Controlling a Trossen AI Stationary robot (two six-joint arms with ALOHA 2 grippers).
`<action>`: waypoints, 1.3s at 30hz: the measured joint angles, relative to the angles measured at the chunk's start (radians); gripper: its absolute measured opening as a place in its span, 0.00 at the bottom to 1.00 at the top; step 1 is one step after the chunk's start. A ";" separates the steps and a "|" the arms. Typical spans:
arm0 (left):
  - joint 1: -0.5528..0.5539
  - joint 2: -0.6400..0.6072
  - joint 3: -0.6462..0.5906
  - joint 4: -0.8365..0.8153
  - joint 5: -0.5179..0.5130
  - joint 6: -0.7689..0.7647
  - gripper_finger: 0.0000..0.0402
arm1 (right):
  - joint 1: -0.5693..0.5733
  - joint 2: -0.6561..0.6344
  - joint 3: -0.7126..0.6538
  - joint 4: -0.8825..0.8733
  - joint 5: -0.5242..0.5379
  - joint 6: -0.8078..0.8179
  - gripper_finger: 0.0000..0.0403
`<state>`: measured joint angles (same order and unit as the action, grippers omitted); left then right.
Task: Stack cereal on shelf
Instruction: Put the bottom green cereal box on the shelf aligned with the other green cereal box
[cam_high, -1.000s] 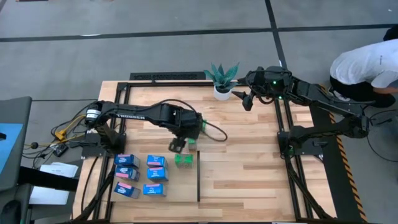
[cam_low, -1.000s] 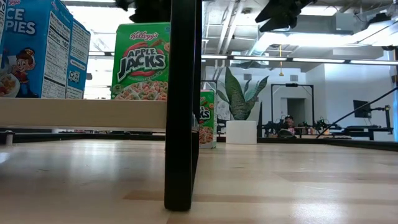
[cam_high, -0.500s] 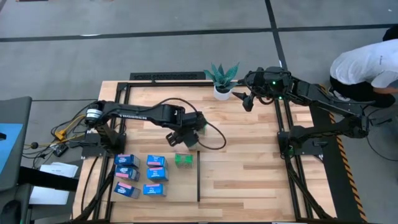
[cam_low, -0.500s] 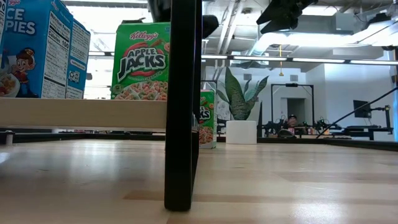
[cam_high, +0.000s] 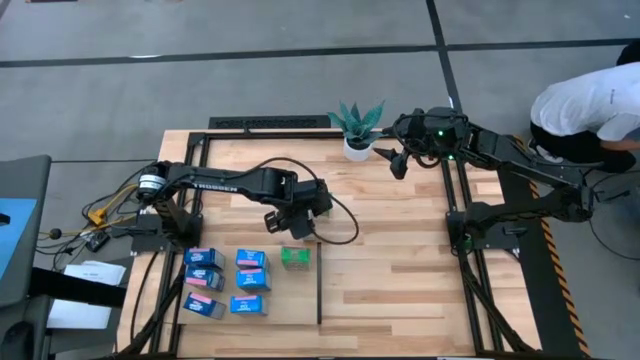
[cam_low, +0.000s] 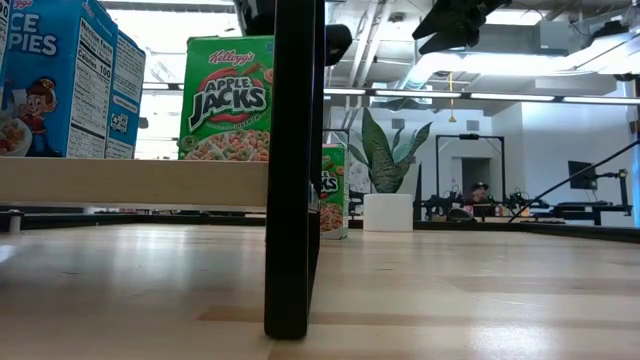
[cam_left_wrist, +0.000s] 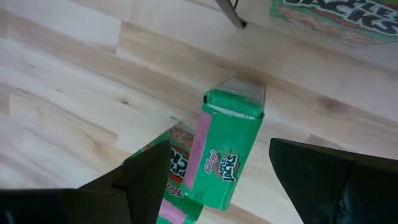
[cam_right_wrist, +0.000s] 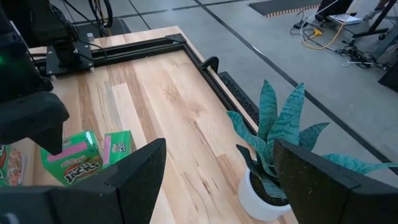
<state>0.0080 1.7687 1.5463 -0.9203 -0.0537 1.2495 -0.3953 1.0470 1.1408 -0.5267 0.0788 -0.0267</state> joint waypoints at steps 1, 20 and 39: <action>0.004 0.000 0.000 0.000 0.009 0.002 0.65 | 0.000 0.000 0.000 0.000 0.000 0.000 0.79; 0.030 0.049 -0.046 0.062 -0.016 0.029 0.65 | 0.000 0.000 0.000 -0.006 0.000 0.001 0.79; 0.008 0.073 -0.046 0.072 -0.117 -0.031 0.43 | 0.000 0.000 0.000 -0.005 0.000 0.001 0.79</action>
<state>0.0155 1.8420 1.5002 -0.8482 -0.1708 1.2185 -0.3952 1.0470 1.1408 -0.5320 0.0788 -0.0257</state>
